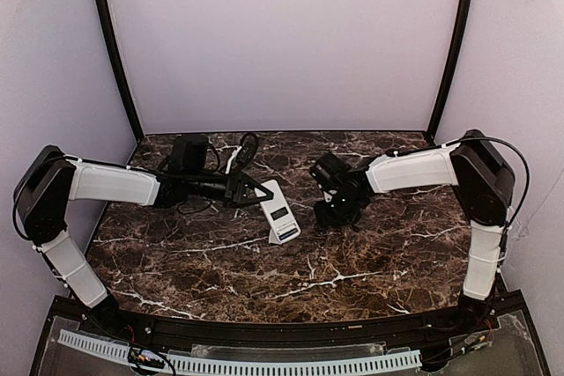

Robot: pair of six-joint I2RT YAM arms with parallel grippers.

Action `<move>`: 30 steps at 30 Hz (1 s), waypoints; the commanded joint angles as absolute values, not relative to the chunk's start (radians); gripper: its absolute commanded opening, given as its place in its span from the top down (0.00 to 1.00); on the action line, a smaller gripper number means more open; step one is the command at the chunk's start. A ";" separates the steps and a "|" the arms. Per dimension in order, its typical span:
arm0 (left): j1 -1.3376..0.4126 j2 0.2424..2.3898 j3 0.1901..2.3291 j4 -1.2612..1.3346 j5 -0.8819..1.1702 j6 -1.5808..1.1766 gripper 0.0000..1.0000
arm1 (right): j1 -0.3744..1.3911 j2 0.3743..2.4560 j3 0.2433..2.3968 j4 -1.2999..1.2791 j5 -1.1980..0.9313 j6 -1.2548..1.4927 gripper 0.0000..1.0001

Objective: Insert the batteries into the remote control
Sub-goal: Pick up the battery at the center of the board.

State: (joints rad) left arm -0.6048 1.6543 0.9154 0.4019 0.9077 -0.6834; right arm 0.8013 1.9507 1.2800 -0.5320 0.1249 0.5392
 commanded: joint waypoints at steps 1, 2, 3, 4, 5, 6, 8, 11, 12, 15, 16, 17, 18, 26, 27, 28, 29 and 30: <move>-0.600 1.613 0.907 0.404 0.921 -0.671 1.00 | 0.849 1.966 1.252 -0.581 0.077 0.526 0.47; -0.600 1.613 0.907 0.404 0.921 -0.672 1.00 | 0.857 1.972 1.253 -0.585 0.077 0.520 0.51; -0.599 1.613 0.907 0.405 0.922 -0.672 1.00 | 0.861 1.977 1.254 -0.589 0.077 0.517 0.53; -0.598 1.612 0.907 0.405 0.923 -0.672 1.00 | 0.866 1.981 1.253 -0.594 0.078 0.515 0.55; -0.599 1.612 0.907 0.402 0.923 -0.671 1.00 | 0.868 1.980 1.253 -0.598 0.078 0.513 0.57; -0.598 1.612 0.907 0.402 0.923 -0.671 1.00 | 0.867 1.978 1.247 -0.600 0.076 0.512 0.59; -0.598 1.614 0.907 0.403 0.923 -0.670 1.00 | 0.868 1.967 1.237 -0.604 0.077 0.505 0.61; -0.598 1.615 0.907 0.403 0.923 -0.670 1.00 | 0.867 1.947 1.216 -0.608 0.084 0.494 0.66; -0.598 1.614 0.906 0.403 0.923 -0.670 1.00 | 0.867 1.942 1.210 -0.606 0.089 0.489 0.68; -0.598 1.618 0.906 0.403 0.922 -0.670 1.00 | 0.860 1.947 1.196 -0.602 0.094 0.470 0.73; -0.598 1.617 0.906 0.403 0.922 -0.670 1.00 | 0.855 1.948 1.193 -0.602 0.094 0.465 0.74; -0.598 1.617 0.907 0.403 0.921 -0.670 1.00 | 0.850 1.950 1.191 -0.599 0.094 0.460 0.77; -0.598 1.617 0.905 0.403 0.921 -0.669 1.00 | 0.843 1.949 1.187 -0.598 0.095 0.454 0.80; -0.595 1.622 0.905 0.405 0.922 -0.670 1.00 | 0.806 1.925 1.157 -0.550 0.064 0.375 0.90; -0.594 1.623 0.905 0.406 0.923 -0.673 1.00 | 0.803 1.922 1.154 -0.545 0.060 0.359 0.92; -0.593 1.626 0.905 0.409 0.925 -0.675 1.00 | 0.799 1.916 1.152 -0.543 0.057 0.342 0.95; -0.592 1.628 0.905 0.412 0.928 -0.681 1.00 | 0.797 1.911 1.151 -0.542 0.055 0.328 0.97; -0.591 1.631 0.906 0.411 0.932 -0.684 1.00 | 0.794 1.901 1.149 -0.544 0.052 0.312 0.99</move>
